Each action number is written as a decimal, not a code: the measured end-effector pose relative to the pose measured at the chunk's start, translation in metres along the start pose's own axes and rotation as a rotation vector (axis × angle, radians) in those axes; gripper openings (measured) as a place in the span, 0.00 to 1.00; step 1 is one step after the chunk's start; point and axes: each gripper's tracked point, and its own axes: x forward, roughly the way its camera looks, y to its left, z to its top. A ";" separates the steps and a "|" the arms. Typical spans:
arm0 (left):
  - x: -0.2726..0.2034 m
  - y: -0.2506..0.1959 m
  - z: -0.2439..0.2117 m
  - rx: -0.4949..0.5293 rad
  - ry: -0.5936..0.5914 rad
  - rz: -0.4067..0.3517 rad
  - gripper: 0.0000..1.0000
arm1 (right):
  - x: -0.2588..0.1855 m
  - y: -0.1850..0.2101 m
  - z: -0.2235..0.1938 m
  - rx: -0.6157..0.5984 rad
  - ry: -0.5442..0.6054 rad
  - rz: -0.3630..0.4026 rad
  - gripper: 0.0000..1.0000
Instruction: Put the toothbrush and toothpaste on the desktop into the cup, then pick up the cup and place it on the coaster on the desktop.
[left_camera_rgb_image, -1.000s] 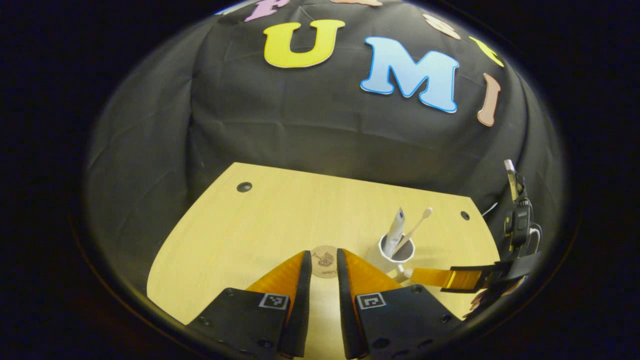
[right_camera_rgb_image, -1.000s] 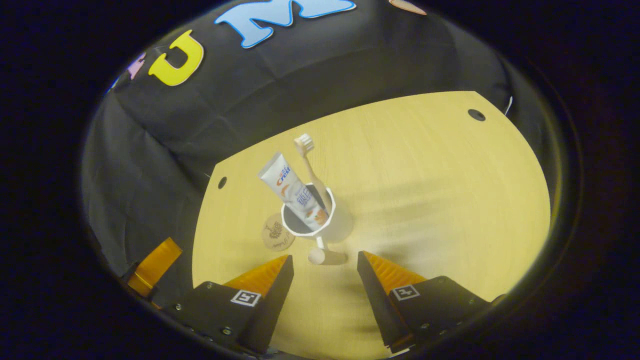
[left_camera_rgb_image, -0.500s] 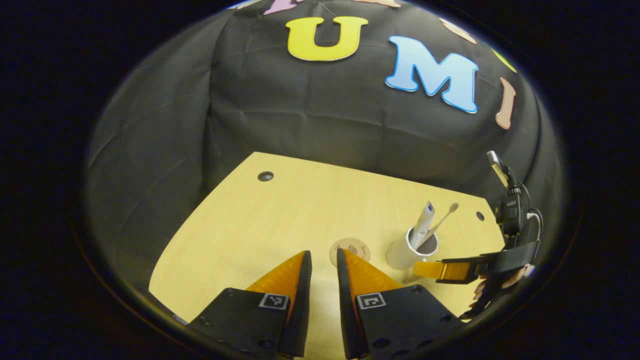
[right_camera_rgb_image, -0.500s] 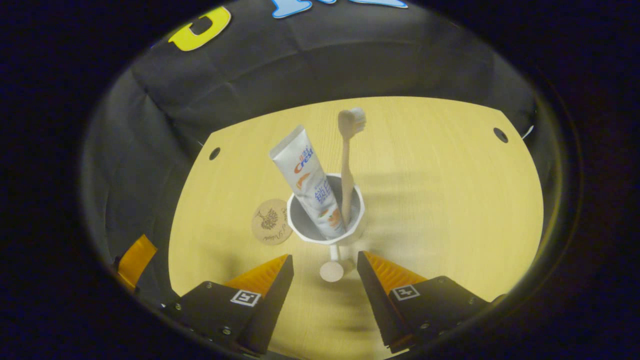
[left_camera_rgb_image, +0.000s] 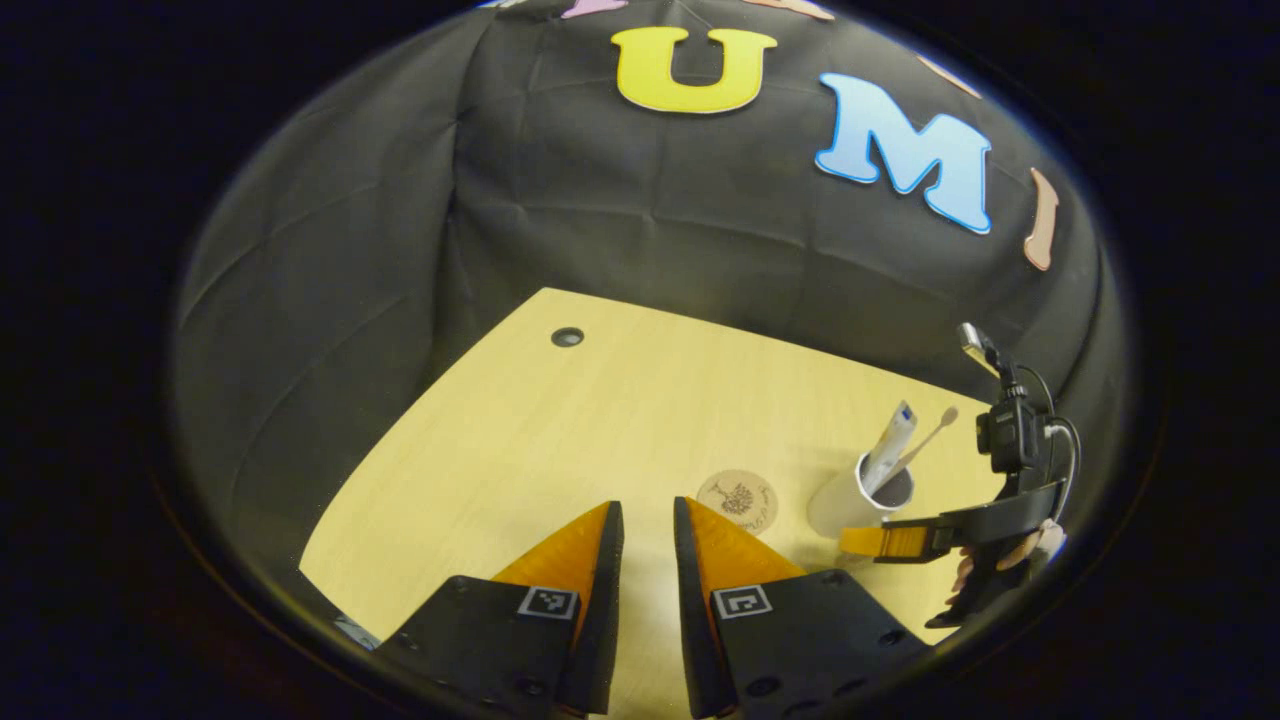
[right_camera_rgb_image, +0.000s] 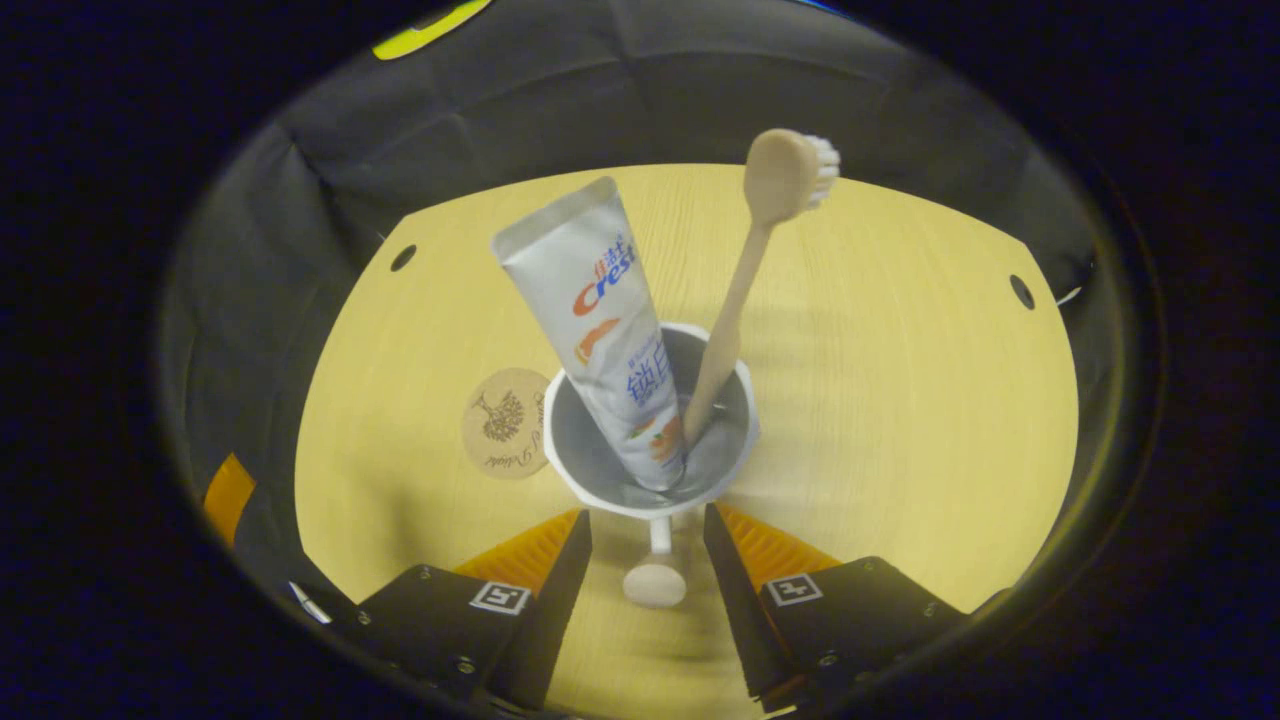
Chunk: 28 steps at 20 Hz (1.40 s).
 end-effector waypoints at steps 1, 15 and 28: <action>0.003 0.004 -0.003 -0.004 0.003 0.005 0.31 | 0.003 0.000 0.001 -0.005 0.010 -0.003 0.68; 0.011 0.010 -0.013 -0.024 0.027 0.017 0.35 | 0.017 -0.011 0.003 -0.012 0.009 -0.073 0.25; 0.004 0.030 -0.016 -0.048 0.039 0.043 0.39 | 0.009 0.028 0.013 -0.024 -0.039 -0.013 0.24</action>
